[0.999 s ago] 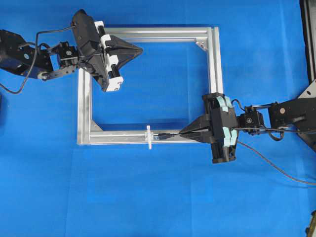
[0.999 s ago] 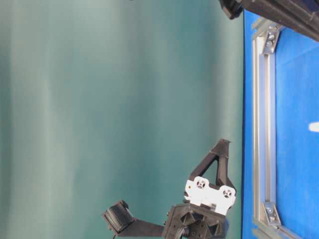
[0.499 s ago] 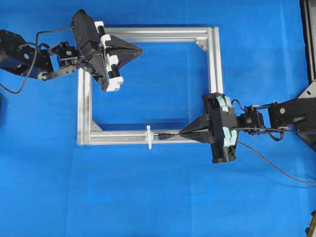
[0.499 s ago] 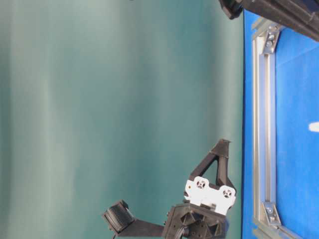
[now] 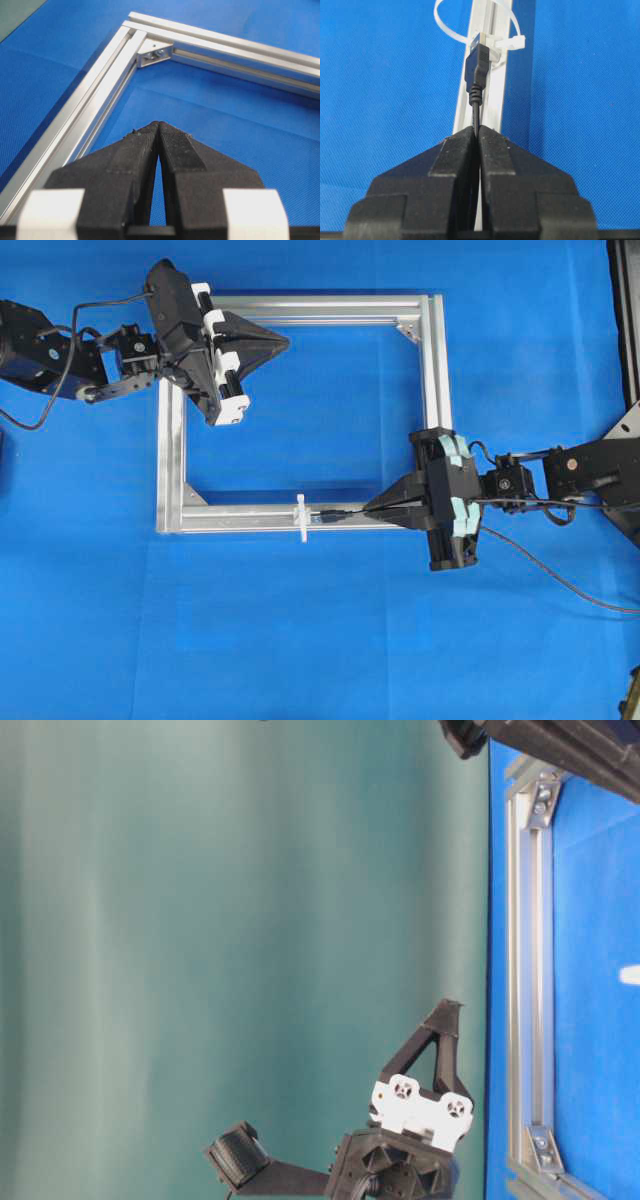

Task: Insert the wire through the string loop located in the center.
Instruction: 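Push the plug leftward through the white zip-tie loop with the right gripper, then move the open left gripper down toward the plug emerging from the loop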

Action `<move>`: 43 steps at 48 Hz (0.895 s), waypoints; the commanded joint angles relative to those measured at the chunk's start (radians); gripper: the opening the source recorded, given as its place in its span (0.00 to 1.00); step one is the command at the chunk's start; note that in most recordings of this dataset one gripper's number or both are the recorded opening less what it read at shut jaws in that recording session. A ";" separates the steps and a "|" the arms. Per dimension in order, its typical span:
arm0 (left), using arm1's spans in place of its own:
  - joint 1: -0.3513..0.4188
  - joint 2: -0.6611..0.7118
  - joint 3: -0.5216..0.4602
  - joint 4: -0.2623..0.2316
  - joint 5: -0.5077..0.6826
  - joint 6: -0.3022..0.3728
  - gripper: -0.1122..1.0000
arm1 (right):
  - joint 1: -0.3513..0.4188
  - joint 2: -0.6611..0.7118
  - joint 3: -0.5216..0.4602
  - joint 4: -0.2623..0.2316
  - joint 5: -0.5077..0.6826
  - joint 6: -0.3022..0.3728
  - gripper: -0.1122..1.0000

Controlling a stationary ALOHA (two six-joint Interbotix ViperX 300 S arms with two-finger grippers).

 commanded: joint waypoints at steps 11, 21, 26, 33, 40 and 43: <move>0.002 -0.029 -0.015 0.002 -0.005 0.002 0.10 | -0.002 0.031 -0.084 0.000 -0.008 0.002 0.07; 0.002 -0.029 -0.012 0.003 -0.006 0.002 0.10 | -0.002 0.097 -0.166 0.000 0.011 0.002 0.07; 0.002 -0.031 -0.012 0.003 -0.005 0.003 0.10 | -0.002 0.118 -0.204 0.000 0.017 0.002 0.07; 0.002 -0.029 -0.014 0.003 -0.005 0.003 0.10 | -0.002 0.138 -0.238 0.000 0.028 0.002 0.07; 0.002 -0.031 -0.012 0.003 -0.005 0.003 0.10 | -0.002 0.146 -0.252 0.000 0.037 0.002 0.07; 0.002 -0.031 -0.011 0.002 -0.006 0.003 0.10 | -0.002 0.147 -0.252 0.000 0.037 0.002 0.07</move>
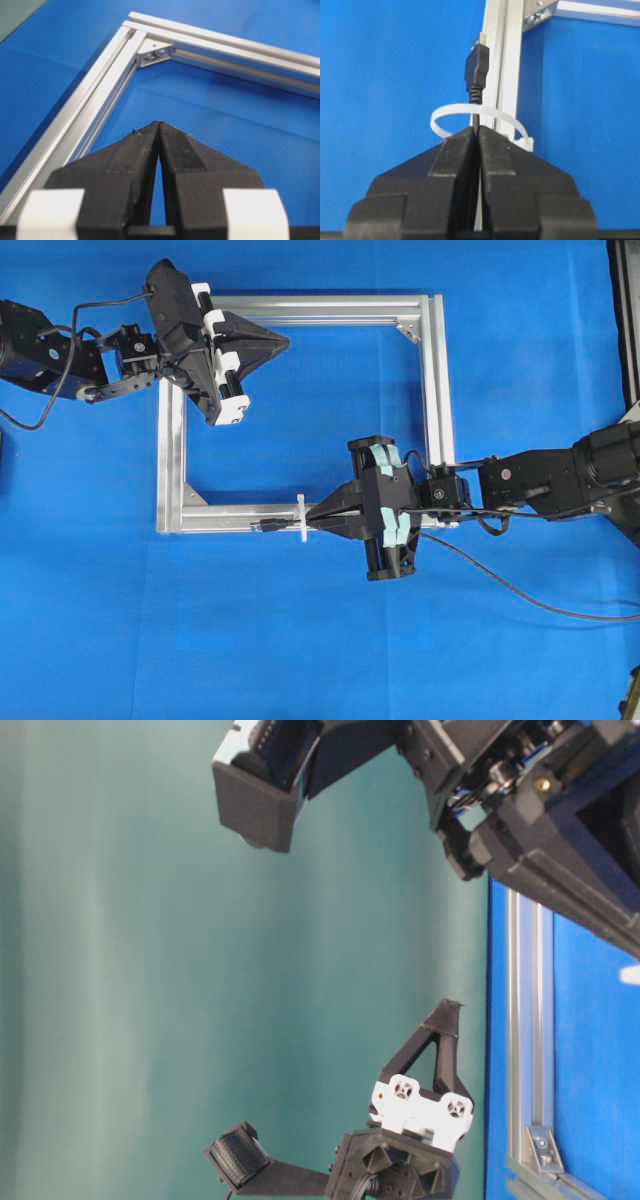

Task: Insert the wire through the string loop located in the center.
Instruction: 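Move the open left gripper down toward the plug emerging from the loop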

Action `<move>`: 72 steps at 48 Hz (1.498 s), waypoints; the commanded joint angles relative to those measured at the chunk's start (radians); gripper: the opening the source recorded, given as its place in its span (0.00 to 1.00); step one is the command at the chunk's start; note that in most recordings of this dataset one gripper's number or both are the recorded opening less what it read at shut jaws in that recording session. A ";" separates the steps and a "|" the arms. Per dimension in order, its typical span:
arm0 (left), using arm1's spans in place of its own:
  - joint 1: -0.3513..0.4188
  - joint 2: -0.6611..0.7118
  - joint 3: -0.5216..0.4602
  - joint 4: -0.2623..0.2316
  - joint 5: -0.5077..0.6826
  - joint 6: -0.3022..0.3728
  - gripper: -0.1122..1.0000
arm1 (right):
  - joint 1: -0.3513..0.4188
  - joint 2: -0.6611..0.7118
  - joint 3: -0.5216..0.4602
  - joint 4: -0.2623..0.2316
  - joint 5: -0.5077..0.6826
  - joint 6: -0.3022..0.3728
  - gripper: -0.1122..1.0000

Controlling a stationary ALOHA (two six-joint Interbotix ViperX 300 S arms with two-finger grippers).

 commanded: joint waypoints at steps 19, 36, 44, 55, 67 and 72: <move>-0.051 -0.037 0.012 0.003 -0.005 -0.017 0.10 | -0.002 -0.011 -0.014 0.000 0.008 0.003 0.07; -0.204 -0.091 0.091 0.002 -0.005 -0.081 0.10 | -0.002 -0.011 -0.012 0.000 0.008 0.003 0.07; -0.291 -0.097 0.110 0.002 -0.005 -0.106 0.10 | -0.002 -0.011 -0.012 0.000 0.008 0.003 0.07; -0.376 -0.104 0.107 0.002 -0.005 -0.110 0.10 | -0.002 -0.011 -0.014 0.000 0.008 0.003 0.07; -0.394 -0.104 0.109 0.002 -0.003 -0.150 0.10 | -0.005 -0.011 -0.012 0.000 0.009 0.003 0.07; -0.394 -0.104 0.107 0.002 -0.003 -0.146 0.10 | -0.005 -0.011 -0.012 0.000 0.009 0.003 0.07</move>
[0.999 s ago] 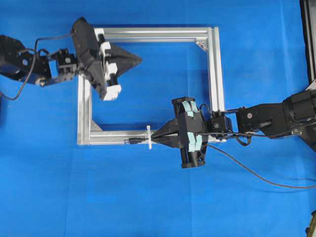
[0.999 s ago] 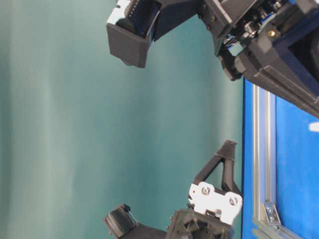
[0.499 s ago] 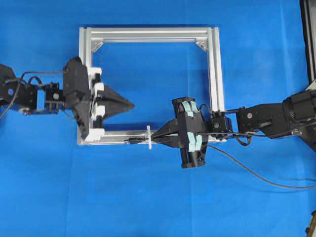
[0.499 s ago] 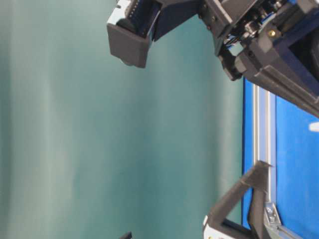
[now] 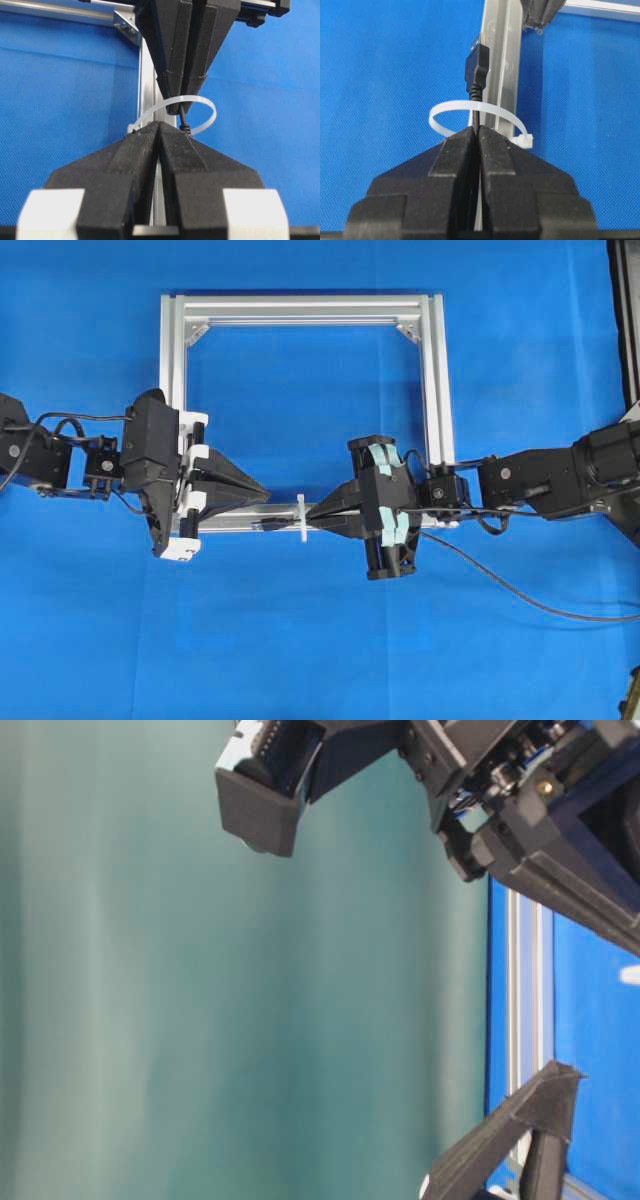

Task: Insert the wire through the string loop located in the center.
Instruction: 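Move the open left gripper down toward the plug emerging from the loop, then close the left gripper on the plug tip beyond the loop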

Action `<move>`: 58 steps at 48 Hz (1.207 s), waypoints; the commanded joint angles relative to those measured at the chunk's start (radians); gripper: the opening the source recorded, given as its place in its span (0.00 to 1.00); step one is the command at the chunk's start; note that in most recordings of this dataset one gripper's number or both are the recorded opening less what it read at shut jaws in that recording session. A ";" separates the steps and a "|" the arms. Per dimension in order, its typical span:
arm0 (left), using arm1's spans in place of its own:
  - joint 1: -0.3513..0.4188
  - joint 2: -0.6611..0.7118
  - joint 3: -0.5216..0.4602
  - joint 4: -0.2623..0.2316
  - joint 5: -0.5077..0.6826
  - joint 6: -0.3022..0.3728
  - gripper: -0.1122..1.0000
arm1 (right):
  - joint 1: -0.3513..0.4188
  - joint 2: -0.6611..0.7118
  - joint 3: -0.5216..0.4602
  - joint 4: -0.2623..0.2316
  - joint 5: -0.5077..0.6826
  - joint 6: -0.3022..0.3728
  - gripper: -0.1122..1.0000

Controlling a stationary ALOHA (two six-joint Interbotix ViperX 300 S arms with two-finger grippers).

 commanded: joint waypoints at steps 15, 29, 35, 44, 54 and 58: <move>-0.023 -0.023 -0.014 0.008 0.002 0.008 0.10 | -0.003 -0.011 -0.011 -0.002 -0.006 0.002 0.07; -0.029 -0.021 -0.015 0.008 0.025 -0.002 0.59 | -0.005 -0.011 -0.011 -0.002 -0.006 0.002 0.07; -0.029 -0.021 -0.018 0.008 0.037 -0.002 0.88 | -0.003 -0.011 -0.012 -0.002 -0.006 0.002 0.07; -0.029 -0.017 -0.029 0.008 0.048 0.002 0.91 | -0.005 -0.011 -0.012 -0.002 -0.006 0.002 0.07; -0.029 -0.015 -0.035 0.008 0.064 0.003 0.91 | -0.005 -0.011 -0.012 -0.002 -0.006 0.002 0.07; -0.029 -0.008 -0.040 0.008 0.071 0.005 0.91 | -0.005 -0.011 -0.012 -0.002 -0.006 0.002 0.07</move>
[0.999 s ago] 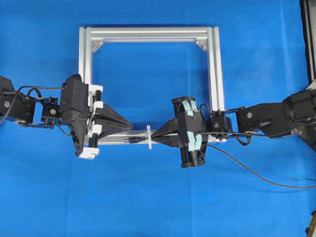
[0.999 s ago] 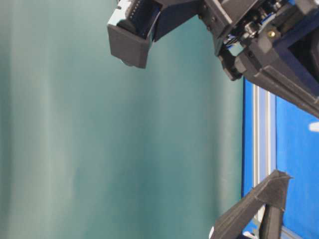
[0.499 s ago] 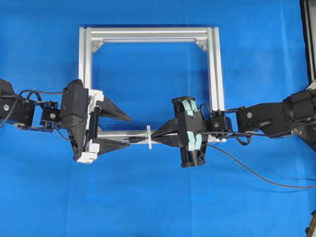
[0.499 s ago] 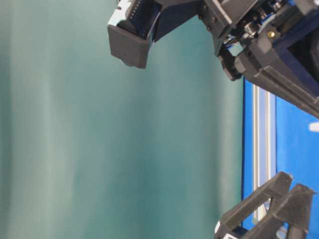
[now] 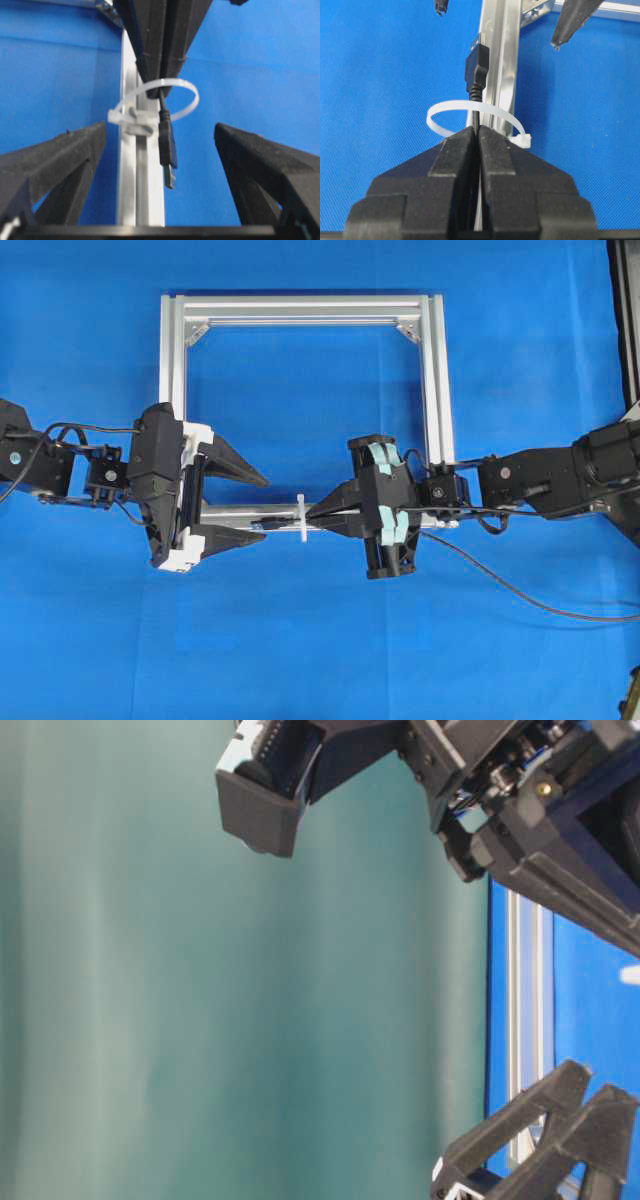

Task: Insert the wire through the string loop located in the center.
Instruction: 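Close the left gripper on the plug tip beyond the loop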

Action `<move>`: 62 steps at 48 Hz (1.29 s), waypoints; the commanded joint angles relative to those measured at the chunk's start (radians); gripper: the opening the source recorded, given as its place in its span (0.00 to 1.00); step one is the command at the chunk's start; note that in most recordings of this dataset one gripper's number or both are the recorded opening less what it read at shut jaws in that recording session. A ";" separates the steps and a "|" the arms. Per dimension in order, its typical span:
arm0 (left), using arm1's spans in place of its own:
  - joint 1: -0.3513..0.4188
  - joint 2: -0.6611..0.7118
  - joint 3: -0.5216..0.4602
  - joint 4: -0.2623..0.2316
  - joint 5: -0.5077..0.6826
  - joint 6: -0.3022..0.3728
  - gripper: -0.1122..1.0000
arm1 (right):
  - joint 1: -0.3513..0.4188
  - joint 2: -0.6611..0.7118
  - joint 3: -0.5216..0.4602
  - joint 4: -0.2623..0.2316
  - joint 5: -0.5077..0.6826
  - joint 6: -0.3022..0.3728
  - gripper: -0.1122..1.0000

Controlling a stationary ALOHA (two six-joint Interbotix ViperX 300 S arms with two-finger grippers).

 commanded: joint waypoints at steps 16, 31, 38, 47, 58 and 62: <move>-0.003 0.084 -0.089 0.003 0.064 0.002 0.91 | -0.005 -0.011 -0.011 -0.002 -0.003 0.002 0.07; 0.002 0.083 -0.087 0.003 0.074 0.002 0.91 | -0.003 -0.011 -0.011 -0.002 -0.002 0.002 0.07; 0.002 0.083 -0.086 0.003 0.074 0.002 0.91 | -0.005 -0.011 -0.011 -0.002 -0.002 0.002 0.07; 0.002 0.083 -0.086 0.003 0.074 0.002 0.91 | -0.005 -0.011 -0.011 -0.002 -0.002 0.002 0.07; 0.002 0.083 -0.086 0.003 0.074 0.002 0.91 | -0.005 -0.011 -0.011 -0.002 -0.003 0.002 0.07; 0.002 0.081 -0.086 0.003 0.074 0.002 0.91 | -0.005 -0.011 -0.011 -0.002 -0.002 0.002 0.07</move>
